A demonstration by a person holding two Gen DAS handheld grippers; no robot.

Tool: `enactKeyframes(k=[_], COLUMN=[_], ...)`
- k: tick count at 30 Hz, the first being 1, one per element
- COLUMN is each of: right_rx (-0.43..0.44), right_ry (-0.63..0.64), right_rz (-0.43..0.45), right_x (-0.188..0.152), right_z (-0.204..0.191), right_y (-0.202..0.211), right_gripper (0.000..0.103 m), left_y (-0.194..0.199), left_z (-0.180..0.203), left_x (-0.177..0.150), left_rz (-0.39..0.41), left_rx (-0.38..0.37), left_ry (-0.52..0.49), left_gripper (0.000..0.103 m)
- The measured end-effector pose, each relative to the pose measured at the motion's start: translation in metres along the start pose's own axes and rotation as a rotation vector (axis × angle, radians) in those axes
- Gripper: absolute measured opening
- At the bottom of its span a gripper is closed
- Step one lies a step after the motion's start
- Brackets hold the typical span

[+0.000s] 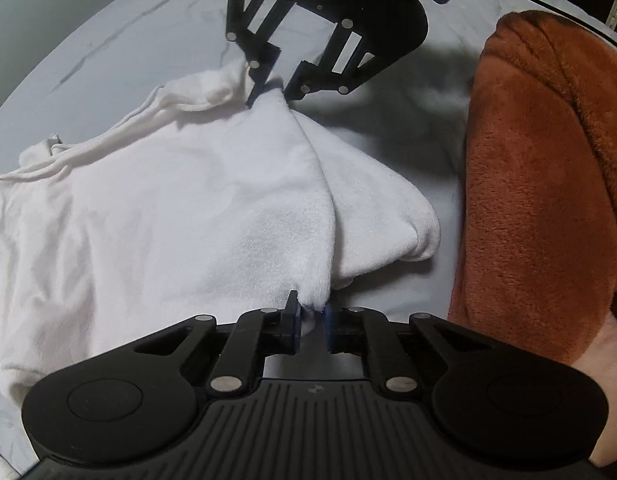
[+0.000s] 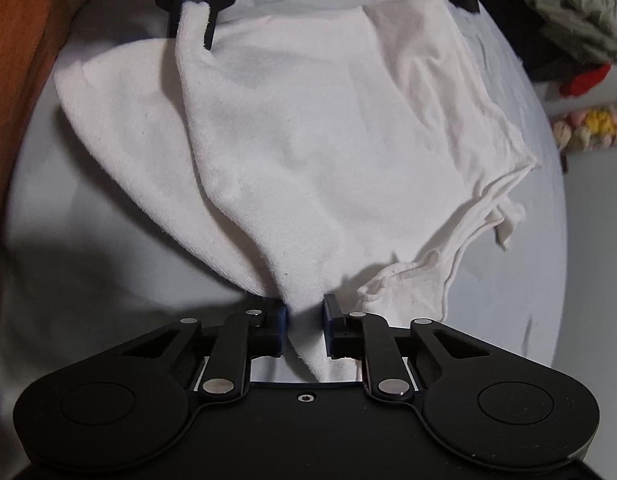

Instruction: Fold clothes

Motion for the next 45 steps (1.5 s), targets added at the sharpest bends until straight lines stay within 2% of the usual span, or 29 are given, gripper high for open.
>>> enactKeyframes(k=[8, 12, 15, 19, 23, 28, 39, 45], right_rx=[0.038, 0.067, 0.083, 0.07, -0.005, -0.064, -0.118, -0.126], right_ry=[-0.034, -0.048, -0.077, -0.103, -0.151, -0.151, -0.152, -0.166], right_rz=[-0.036, -0.052, -0.048, -0.038, -0.029, -0.023, 0.019, 0.05], right_x=[0.015, 0.025, 0.035, 0.046, 0.053, 0.06, 0.074, 0.078], right_z=[-0.001, -0.004, -0.005, -0.002, 0.024, 0.062, 0.134, 0.173], right_y=[0.022, 0.03, 0.04, 0.054, 0.057, 0.053, 0.028, 0.003], right_gripper=[0.01, 0.01, 0.01, 0.009, 0.009, 0.009, 0.009, 0.009], left_y=[0.041, 0.069, 0.087, 0.111, 0.123, 0.146, 0.172, 0.167], left_z=[0.003, 0.016, 0.015, 0.003, -0.018, -0.068, -0.158, -0.203], left_x=[-0.006, 0.011, 0.007, 0.005, 0.005, 0.008, 0.014, 0.012], left_rz=[0.043, 0.064, 0.08, 0.121, 0.151, 0.186, 0.169, 0.152], left_rx=[0.019, 0.008, 0.001, 0.022, 0.05, 0.132, 0.233, 0.281], left_ry=[0.022, 0.032, 0.039, 0.101, 0.178, 0.258, 0.263, 0.299], left_gripper=[0.008, 0.008, 0.008, 0.007, 0.007, 0.007, 0.007, 0.007])
Point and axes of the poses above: each gripper's, at about its wrist camera, not at the fingertips, and y roughly against the way its jaws point, z to its right, x to its top, the point moved 9 cm from there along -y, roughly the way its jaws point, and after that the axes turned 12 degrees about z, right-handed, at the moved point
